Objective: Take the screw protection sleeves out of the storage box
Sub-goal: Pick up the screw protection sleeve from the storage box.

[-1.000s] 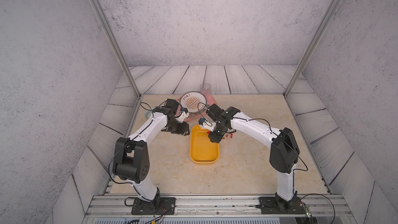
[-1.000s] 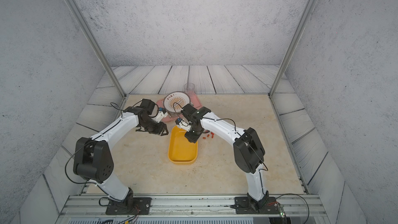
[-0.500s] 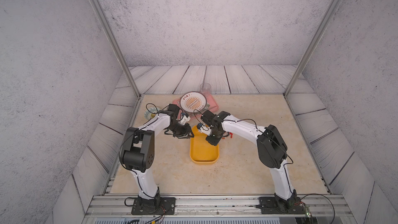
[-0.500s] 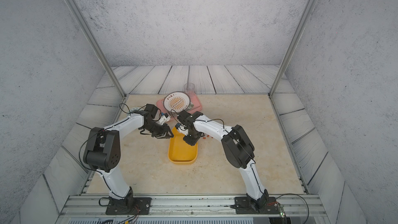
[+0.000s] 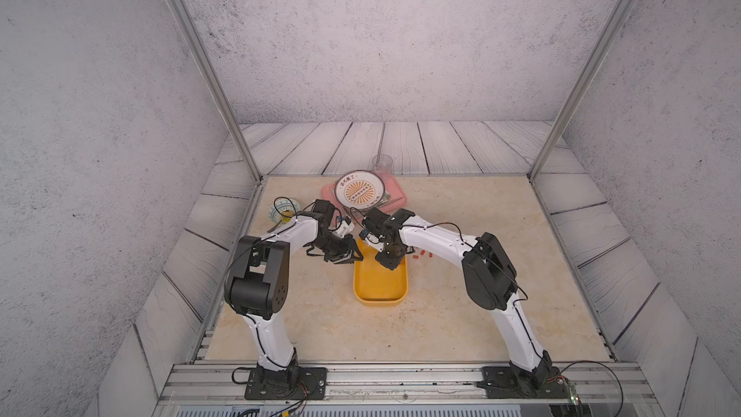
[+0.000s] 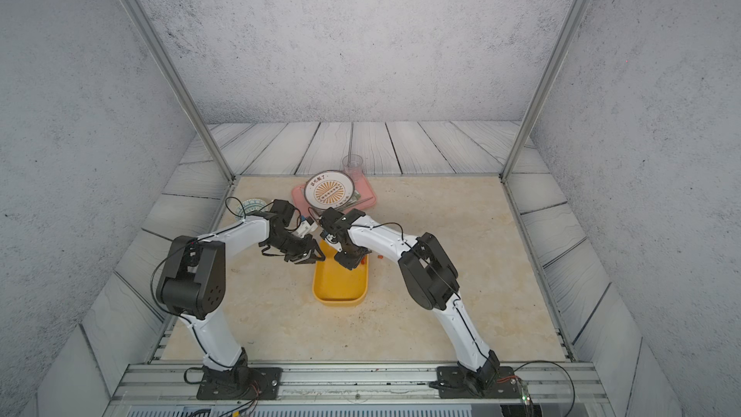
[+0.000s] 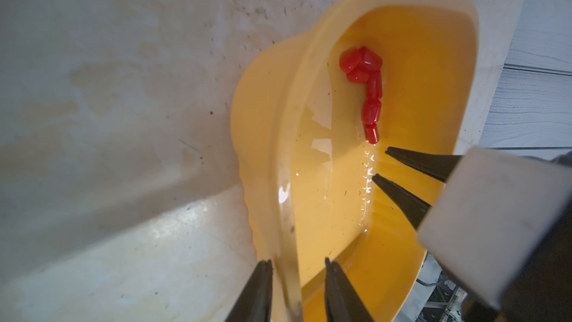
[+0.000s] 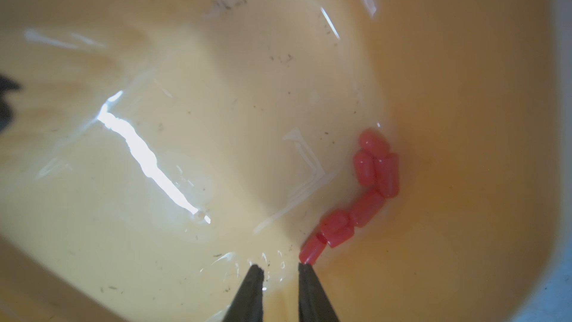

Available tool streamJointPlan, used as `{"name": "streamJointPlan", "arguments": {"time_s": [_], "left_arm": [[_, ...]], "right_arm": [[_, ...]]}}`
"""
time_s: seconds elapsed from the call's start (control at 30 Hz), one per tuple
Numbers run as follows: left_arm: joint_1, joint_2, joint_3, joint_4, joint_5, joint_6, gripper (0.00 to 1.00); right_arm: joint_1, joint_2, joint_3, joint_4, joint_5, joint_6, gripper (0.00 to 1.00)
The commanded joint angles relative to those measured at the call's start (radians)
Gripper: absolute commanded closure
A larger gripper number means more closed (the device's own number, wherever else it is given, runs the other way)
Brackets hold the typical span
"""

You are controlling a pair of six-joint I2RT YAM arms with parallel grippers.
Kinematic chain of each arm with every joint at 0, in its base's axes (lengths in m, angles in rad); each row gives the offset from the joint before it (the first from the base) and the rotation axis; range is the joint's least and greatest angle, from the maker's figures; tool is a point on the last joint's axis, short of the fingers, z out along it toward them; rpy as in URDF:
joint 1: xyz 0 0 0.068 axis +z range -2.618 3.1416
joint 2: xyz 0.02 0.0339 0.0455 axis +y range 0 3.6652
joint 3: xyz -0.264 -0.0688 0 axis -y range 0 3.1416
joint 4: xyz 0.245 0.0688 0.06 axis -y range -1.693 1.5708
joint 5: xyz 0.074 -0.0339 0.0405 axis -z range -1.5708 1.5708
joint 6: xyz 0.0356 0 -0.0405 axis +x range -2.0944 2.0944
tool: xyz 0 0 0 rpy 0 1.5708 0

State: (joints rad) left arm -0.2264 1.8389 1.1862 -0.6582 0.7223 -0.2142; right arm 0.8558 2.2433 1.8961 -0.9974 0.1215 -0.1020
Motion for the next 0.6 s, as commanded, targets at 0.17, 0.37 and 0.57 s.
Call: {"name": "streamJointPlan", "arguments": {"time_s": [0.17, 0.37, 0.57], "left_arm": [[-0.001, -0.011, -0.032, 0.03, 0.025, -0.04, 0.72], [-0.002, 0.013, -0.035, 0.038, -0.005, -0.054, 0.79], [-0.001, -0.007, -0.061, 0.064, -0.024, -0.086, 0.86]], "right_arm": [[0.009, 0.041, 0.04, -0.052, 0.078, 0.026, 0.78], [0.007, 0.036, 0.048, -0.049, 0.073, 0.018, 0.78], [0.008, 0.041, 0.059, -0.053, 0.078, 0.002, 0.79]]}}
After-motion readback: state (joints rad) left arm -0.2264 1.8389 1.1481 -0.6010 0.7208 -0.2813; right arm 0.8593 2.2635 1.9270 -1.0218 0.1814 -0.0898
